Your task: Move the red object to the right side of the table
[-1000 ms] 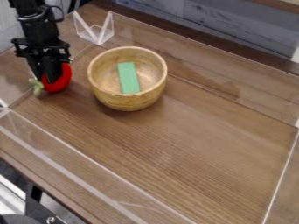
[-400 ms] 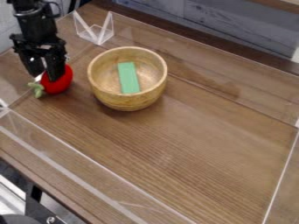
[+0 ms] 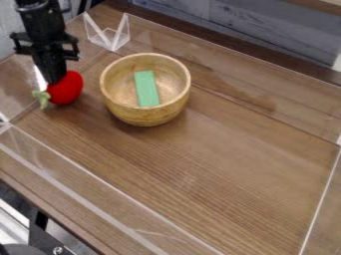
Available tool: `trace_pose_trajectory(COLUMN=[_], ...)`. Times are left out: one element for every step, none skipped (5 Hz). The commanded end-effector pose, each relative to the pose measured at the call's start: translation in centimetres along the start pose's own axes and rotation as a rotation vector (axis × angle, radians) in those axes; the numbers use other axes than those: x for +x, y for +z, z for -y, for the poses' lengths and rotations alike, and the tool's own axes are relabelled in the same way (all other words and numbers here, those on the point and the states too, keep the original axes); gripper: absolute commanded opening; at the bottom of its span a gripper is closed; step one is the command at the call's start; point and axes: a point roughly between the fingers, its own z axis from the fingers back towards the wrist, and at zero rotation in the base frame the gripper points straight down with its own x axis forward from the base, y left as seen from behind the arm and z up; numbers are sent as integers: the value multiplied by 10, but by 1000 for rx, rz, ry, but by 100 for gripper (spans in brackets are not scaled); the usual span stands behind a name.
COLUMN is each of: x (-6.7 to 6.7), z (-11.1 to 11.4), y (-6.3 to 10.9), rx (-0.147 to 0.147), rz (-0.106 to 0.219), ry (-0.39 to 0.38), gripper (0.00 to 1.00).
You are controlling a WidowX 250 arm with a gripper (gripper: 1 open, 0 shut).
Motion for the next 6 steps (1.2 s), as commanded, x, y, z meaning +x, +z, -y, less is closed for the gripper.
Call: trace_pose_trajectory(x=[7,2,-8,-18,-24,-28], z=[26,59,57,47,48,46], y=[46,62,50,39,41,42], rx=[31,10,17,32,39,49], rz=[114,137,120,101,98,98], ry=[-52,-111,-154,-192,-233,-204], gripper=[0,0,100,100,0,0])
